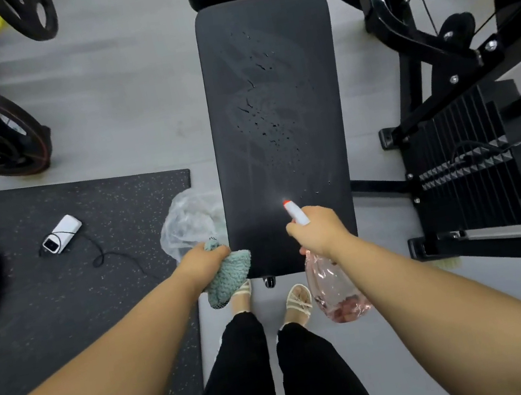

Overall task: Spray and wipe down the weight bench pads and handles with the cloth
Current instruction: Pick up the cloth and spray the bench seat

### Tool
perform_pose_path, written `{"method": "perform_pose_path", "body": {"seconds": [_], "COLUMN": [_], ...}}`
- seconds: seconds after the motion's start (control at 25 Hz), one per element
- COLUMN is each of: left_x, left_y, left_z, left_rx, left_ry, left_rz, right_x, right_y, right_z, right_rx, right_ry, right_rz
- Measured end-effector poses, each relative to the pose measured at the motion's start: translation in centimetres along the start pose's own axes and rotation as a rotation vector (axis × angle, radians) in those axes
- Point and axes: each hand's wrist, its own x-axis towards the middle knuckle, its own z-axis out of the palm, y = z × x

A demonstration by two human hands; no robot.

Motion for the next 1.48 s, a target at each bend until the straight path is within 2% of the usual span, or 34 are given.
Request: {"method": "perform_pose_path", "body": {"seconds": [0.16, 0.24, 0.48, 0.64, 0.8, 0.92, 1.08, 1.28, 1.48], "left_x": [1.2, 1.6, 2.7, 3.1, 3.4, 4.5, 5.9, 7.6, 10.0], "left_y": [0.9, 2.2, 6.8, 7.2, 8.3, 11.2, 15.5, 18.8, 21.2], "left_z": [-2.8, -3.9, -7.6, -9.3, -9.8, -10.0, -9.2, -6.7, -4.7], "left_rx": [0.008, -0.048, -0.117, -0.22, -0.219, -0.125, -0.104, -0.07, -0.01], "left_ry": [-0.006, -0.027, -0.018, -0.043, -0.025, 0.016, 0.033, 0.03, 0.043], "left_rz": [-0.007, -0.003, 0.102, 0.043, 0.023, 0.093, 0.159, 0.129, 0.092], "right_x": [1.3, 1.7, 3.0, 4.2, 6.3, 8.3, 10.9, 13.7, 16.9], "right_y": [-2.8, -4.3, -9.2, -12.7, -15.2, -15.6, -15.0, -12.6, -11.7], "right_z": [-3.0, -4.3, -5.2, -3.3, -4.5, -7.4, -12.0, -16.8, -19.9], "right_rx": [0.03, 0.018, -0.017, -0.102, 0.157, 0.327, 0.286, 0.36, 0.317], "right_ry": [0.187, 0.224, 0.188, 0.163, 0.222, 0.292, 0.31, 0.329, 0.281], "right_rz": [-0.007, 0.004, -0.035, -0.092, -0.044, 0.011, -0.001, 0.061, 0.089]}}
